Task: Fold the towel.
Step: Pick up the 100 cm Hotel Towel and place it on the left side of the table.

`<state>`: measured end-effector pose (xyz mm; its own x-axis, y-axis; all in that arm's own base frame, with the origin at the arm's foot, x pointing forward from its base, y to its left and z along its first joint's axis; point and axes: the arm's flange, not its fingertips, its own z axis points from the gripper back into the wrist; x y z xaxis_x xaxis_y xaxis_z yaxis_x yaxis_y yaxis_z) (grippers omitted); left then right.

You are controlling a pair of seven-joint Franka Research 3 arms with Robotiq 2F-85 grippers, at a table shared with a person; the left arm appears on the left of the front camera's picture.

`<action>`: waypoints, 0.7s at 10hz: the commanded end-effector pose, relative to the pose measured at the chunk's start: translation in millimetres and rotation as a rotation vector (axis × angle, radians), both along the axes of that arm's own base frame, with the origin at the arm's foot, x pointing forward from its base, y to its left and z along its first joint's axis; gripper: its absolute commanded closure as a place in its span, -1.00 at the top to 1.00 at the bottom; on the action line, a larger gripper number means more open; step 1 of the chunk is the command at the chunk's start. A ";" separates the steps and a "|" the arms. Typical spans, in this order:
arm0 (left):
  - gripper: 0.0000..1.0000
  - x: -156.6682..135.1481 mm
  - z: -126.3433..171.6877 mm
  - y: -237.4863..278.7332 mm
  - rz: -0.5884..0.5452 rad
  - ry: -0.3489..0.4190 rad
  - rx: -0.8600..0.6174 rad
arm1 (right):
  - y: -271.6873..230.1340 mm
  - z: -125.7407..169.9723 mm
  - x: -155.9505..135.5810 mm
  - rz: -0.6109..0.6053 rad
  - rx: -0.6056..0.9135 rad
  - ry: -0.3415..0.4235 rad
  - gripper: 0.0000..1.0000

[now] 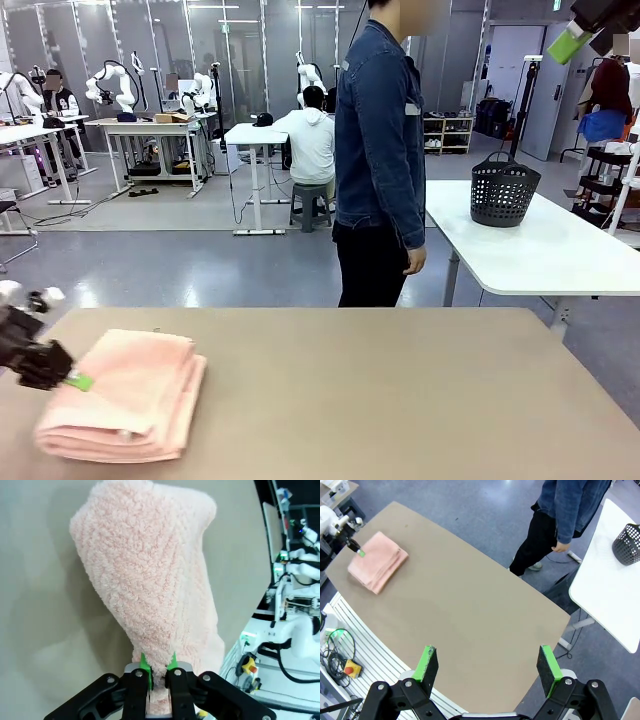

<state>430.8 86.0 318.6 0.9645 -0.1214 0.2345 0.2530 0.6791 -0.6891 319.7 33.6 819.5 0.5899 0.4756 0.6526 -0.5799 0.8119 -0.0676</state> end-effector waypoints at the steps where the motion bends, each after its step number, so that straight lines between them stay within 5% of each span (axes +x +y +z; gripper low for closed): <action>1: -0.74 16.8 14.2 47.7 -0.037 -0.026 -0.024 | -1.3 0.8 0.3 0.006 -0.011 0.004 1.00; 6: -0.74 36.4 1.8 130.9 -0.035 -0.016 0.054 | -1.3 0.8 0.3 0.006 -0.011 0.004 1.00; 7: -0.57 36.1 -0.4 133.2 -0.034 -0.017 0.080 | -1.3 0.8 0.3 0.006 -0.011 0.004 1.00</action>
<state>463.8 215.4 316.7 0.9621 -0.1355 0.2367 0.2605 0.7135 -0.6505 319.8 33.6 819.4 0.5901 0.4757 0.6523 -0.5799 0.8119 -0.0674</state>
